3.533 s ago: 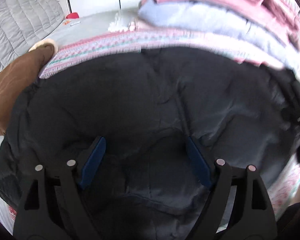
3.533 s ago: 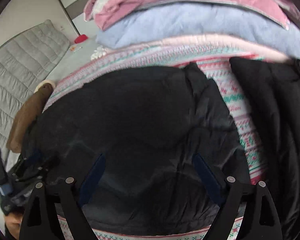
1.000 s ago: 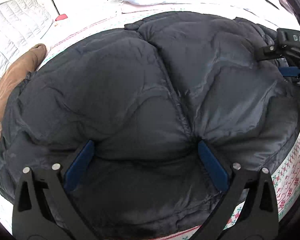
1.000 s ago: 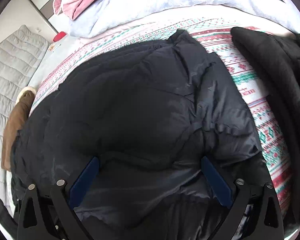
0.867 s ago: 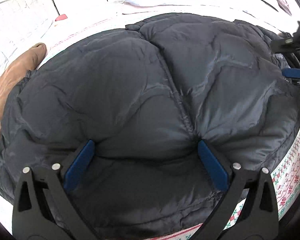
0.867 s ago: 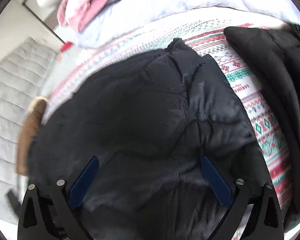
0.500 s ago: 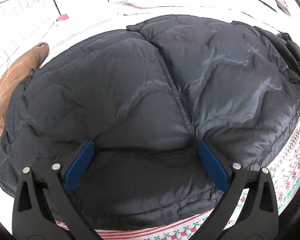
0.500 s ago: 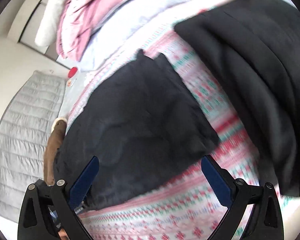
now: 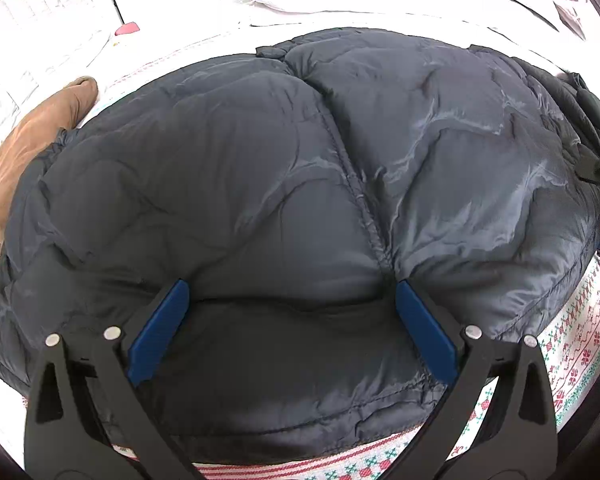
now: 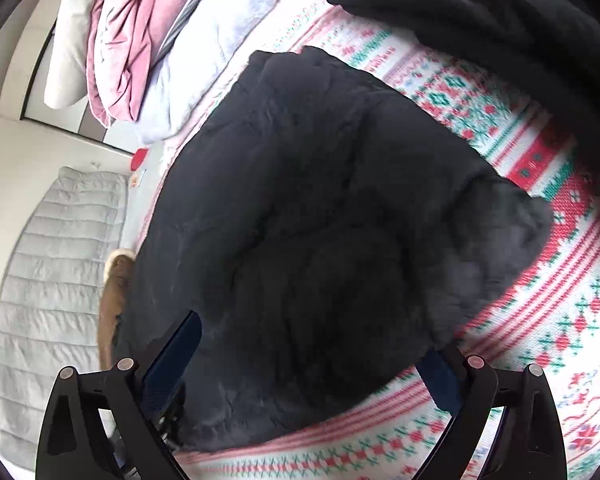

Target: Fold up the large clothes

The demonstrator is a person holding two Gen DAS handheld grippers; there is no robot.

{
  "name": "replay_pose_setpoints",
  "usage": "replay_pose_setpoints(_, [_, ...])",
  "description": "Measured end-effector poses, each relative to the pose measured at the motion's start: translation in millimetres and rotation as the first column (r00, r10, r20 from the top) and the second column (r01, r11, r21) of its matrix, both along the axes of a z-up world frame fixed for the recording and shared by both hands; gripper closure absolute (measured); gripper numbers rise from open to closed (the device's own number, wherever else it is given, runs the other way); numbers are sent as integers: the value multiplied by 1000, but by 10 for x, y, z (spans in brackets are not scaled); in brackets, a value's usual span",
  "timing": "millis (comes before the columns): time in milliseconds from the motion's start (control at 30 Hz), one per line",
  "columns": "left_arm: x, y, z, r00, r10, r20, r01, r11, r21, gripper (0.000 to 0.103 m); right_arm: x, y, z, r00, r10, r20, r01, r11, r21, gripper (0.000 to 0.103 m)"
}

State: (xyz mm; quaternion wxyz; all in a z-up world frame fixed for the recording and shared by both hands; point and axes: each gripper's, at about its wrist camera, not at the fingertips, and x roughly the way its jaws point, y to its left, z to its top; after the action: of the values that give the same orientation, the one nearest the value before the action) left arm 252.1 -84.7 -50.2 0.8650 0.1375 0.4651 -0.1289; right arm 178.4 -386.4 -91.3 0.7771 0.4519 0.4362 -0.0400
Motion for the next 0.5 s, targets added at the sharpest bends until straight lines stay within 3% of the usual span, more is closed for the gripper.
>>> replay_pose_setpoints(233, [1,-2,-3,1000,0,-1,0,1000,0,0,23,70,41,998,-44,55,43,999,15,27])
replay_pose_setpoints(400, [1,-6,-4,1000,-1,-1,1,1000,-1,0,-8,16,71,995,-71,72,70,997,8,69])
replay_pose_setpoints(500, [10,8,9,1000,-3,-5,3,1000,-15,0,11,52,200,992,-49,116,54,998,-44,81])
